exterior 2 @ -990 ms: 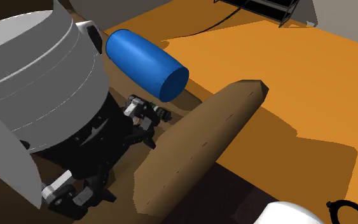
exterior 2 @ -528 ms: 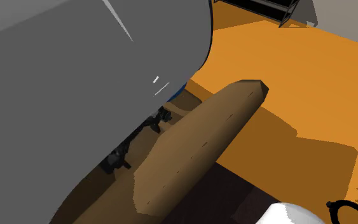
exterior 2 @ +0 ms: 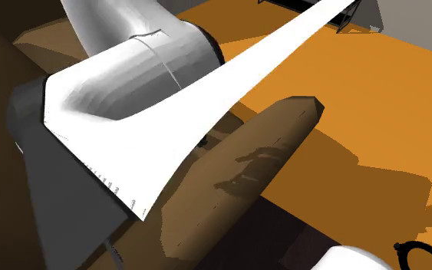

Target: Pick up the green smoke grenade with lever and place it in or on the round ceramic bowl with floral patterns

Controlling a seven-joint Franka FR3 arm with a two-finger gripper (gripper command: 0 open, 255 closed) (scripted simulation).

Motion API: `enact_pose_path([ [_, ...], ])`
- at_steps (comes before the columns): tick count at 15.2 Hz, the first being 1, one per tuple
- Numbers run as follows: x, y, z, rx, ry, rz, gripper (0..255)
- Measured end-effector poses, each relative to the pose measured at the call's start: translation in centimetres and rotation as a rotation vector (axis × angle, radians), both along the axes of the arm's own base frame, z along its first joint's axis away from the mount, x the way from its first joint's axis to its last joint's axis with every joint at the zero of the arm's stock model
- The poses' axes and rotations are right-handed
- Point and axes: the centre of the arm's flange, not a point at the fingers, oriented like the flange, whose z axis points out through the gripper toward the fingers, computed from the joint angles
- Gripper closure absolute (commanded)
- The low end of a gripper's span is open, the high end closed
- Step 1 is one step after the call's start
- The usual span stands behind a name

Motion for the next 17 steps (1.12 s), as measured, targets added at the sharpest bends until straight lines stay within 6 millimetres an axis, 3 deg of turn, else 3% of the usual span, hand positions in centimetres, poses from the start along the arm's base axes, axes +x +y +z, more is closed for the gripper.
enact_pose_path([
  [17,8.9,-13.1,-15.6,0.030,-0.052,-0.064,0],
])
